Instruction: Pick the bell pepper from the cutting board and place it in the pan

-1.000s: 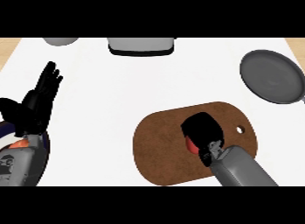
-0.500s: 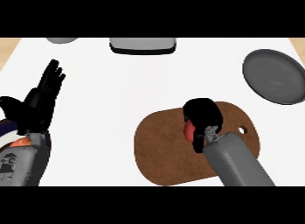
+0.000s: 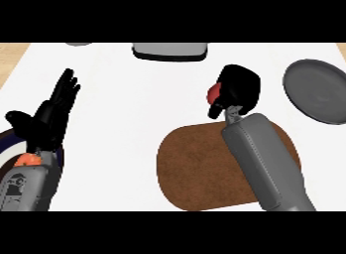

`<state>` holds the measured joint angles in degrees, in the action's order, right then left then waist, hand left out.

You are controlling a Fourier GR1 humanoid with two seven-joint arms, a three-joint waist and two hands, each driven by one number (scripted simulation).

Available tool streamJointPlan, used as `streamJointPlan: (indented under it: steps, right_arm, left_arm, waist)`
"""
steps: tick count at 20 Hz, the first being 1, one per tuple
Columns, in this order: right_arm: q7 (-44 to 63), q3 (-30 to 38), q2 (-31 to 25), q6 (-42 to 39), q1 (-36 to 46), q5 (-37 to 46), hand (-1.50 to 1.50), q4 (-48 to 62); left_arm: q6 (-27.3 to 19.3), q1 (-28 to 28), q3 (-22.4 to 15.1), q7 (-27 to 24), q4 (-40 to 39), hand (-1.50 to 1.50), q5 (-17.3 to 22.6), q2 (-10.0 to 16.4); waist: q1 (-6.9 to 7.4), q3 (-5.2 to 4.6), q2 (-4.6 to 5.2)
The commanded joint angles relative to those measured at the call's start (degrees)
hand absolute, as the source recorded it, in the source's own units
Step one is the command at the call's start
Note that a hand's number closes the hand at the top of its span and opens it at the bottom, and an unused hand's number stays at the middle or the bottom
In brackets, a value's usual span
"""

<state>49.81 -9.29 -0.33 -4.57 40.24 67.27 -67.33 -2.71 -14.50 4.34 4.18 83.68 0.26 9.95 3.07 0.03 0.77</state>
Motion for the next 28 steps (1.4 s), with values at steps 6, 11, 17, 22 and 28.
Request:
streamJointPlan:
  steps: [6,11,17,22,28]
  right_arm:
    - [7.15,5.33,-0.45,19.3,12.28,7.99,1.5,11.87]
    - [0.9,12.4,-5.03,27.97,13.65,3.84,1.5,14.81]
    - [-10.28,21.81,-13.66,32.7,12.4,-6.52,1.5,17.09]
    - [-16.96,25.05,-19.5,37.4,9.4,-7.74,1.5,24.76]
    - [-27.22,28.56,-28.92,42.71,6.46,-7.59,1.5,38.83]
  left_arm:
    - [1.52,2.71,0.98,2.19,3.25,0.0,1.38,1.43]
    - [-0.23,-3.18,2.59,2.39,-1.79,0.0,0.84,1.46]
    - [0.38,0.43,1.71,1.32,0.96,0.0,0.33,1.28]
    - [0.02,-0.16,2.79,-1.19,-1.21,0.0,0.28,1.09]
    - [1.35,-0.67,1.65,1.19,0.48,0.0,0.99,0.98]
  waist:
    - [-1.17,-0.02,-0.46]
    - [-2.29,-0.01,-0.21]
    - [-2.34,0.01,-0.4]
    - [-2.44,0.0,-0.29]
    - [-0.76,0.15,0.51]
